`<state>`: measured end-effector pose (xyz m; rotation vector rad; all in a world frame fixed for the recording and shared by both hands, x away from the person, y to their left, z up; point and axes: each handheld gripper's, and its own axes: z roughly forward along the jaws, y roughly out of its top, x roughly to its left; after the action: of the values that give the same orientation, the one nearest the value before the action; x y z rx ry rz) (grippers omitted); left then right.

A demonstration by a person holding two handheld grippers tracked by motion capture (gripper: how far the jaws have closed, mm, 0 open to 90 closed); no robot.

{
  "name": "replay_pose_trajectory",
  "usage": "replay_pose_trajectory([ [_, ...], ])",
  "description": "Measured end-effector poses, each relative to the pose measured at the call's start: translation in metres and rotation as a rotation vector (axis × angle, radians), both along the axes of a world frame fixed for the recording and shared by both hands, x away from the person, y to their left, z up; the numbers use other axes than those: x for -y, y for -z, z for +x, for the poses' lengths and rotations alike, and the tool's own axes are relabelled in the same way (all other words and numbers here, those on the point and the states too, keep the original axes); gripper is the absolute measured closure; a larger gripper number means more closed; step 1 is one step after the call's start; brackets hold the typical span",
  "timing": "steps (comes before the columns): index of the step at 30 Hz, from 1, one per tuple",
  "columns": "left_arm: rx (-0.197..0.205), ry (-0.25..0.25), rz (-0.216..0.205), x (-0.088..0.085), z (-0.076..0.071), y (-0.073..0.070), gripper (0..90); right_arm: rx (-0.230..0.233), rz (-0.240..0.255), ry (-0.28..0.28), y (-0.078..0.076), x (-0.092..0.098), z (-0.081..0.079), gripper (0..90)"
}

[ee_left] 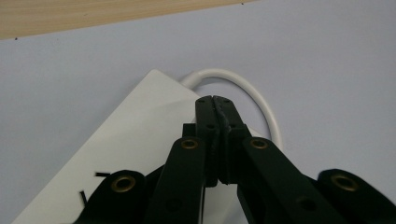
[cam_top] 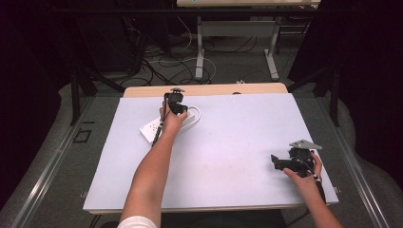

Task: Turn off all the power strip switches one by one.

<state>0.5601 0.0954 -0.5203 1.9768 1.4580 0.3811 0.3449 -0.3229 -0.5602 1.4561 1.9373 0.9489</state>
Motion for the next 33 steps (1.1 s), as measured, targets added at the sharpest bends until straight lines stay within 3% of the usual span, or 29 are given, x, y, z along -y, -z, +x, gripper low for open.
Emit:
replay_pose_trajectory([
  [7,-0.009,0.012,0.026,0.005,-0.001,0.004,90.0,0.001,0.001,0.000,0.000,0.000,0.000,1.3],
  [19,-0.016,0.018,0.033,0.007,-0.001,0.006,90.0,-0.001,0.001,-0.006,0.000,-0.001,0.000,1.3],
  [26,-0.007,0.008,0.071,0.012,-0.003,0.006,90.0,0.001,0.000,-0.007,0.000,-0.001,0.000,1.3],
  [29,0.000,0.010,0.069,0.012,-0.003,0.006,90.0,0.001,0.003,-0.005,-0.001,-0.001,0.000,1.3],
  [31,-0.002,-0.010,0.044,0.011,-0.004,0.004,90.0,0.002,0.001,-0.005,0.000,0.000,0.000,1.3],
  [33,-0.007,0.002,0.054,0.010,-0.003,0.004,90.0,0.000,0.005,-0.001,0.000,0.000,0.000,1.4],
])
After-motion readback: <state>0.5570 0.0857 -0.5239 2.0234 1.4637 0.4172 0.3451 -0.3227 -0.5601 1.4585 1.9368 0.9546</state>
